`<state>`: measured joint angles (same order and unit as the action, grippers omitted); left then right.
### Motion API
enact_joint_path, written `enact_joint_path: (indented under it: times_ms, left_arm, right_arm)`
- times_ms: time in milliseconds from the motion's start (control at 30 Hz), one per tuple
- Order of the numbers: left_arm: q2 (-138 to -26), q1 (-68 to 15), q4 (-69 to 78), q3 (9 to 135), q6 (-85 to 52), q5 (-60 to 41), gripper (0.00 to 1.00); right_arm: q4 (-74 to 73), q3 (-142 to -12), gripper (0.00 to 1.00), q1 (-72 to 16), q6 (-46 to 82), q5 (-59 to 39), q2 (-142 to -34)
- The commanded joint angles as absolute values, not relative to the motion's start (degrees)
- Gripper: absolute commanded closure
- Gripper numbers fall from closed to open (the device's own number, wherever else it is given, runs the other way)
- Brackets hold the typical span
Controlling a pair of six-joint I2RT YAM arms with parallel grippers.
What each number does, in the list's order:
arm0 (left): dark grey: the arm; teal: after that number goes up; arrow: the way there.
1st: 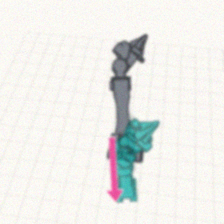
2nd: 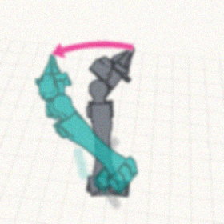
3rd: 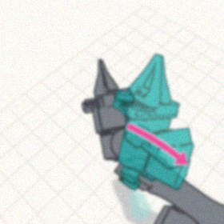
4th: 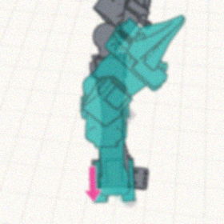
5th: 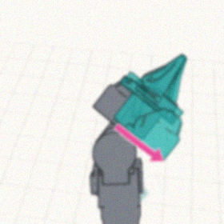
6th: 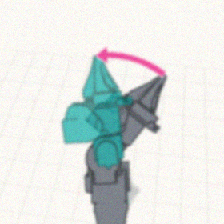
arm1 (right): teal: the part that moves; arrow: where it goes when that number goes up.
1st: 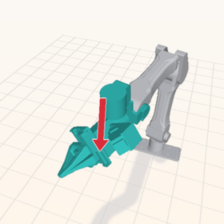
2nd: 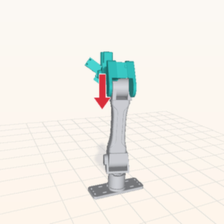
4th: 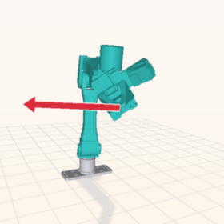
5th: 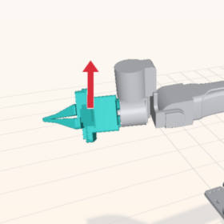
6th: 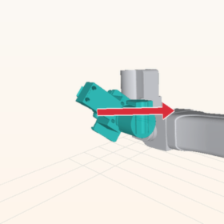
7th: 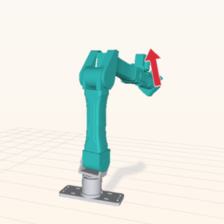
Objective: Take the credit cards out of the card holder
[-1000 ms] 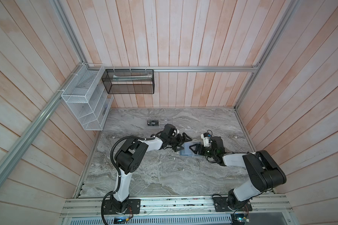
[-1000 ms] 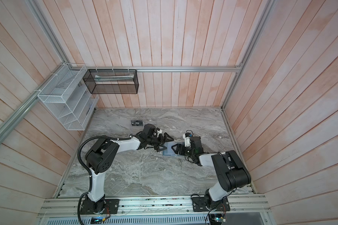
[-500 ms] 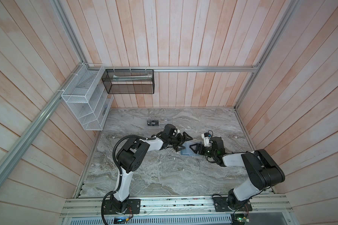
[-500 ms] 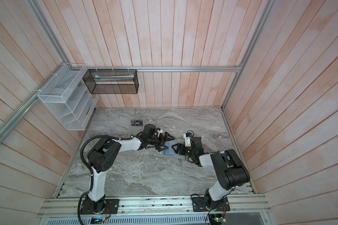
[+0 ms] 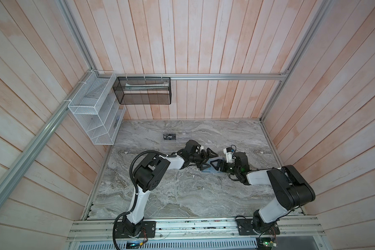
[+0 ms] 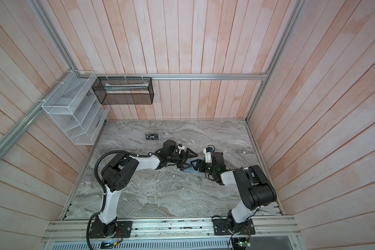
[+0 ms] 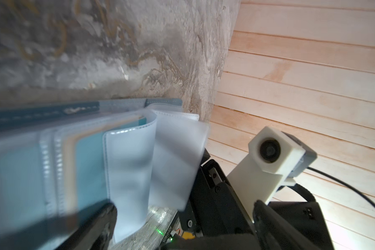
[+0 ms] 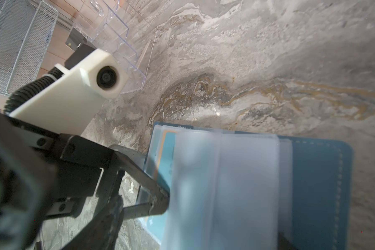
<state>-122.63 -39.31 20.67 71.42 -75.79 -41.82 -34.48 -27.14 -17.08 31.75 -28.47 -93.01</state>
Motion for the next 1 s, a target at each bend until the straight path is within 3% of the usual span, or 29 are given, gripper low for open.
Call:
enact_joint_path:
  times_ms: [0, 967]
  left_arm:
    - [-124.75, -39.69, 19.78, 71.90, -76.57, -42.10, 0.00]
    - [-126.47, -39.92, 19.63, 75.63, -78.23, -40.69, 0.00]
  right_arm:
    - [-27.53, -25.44, 0.19, -17.39, 33.13, -28.48, -95.91]
    - [-20.09, -20.79, 0.19, -15.24, 31.65, -25.26, -81.57]
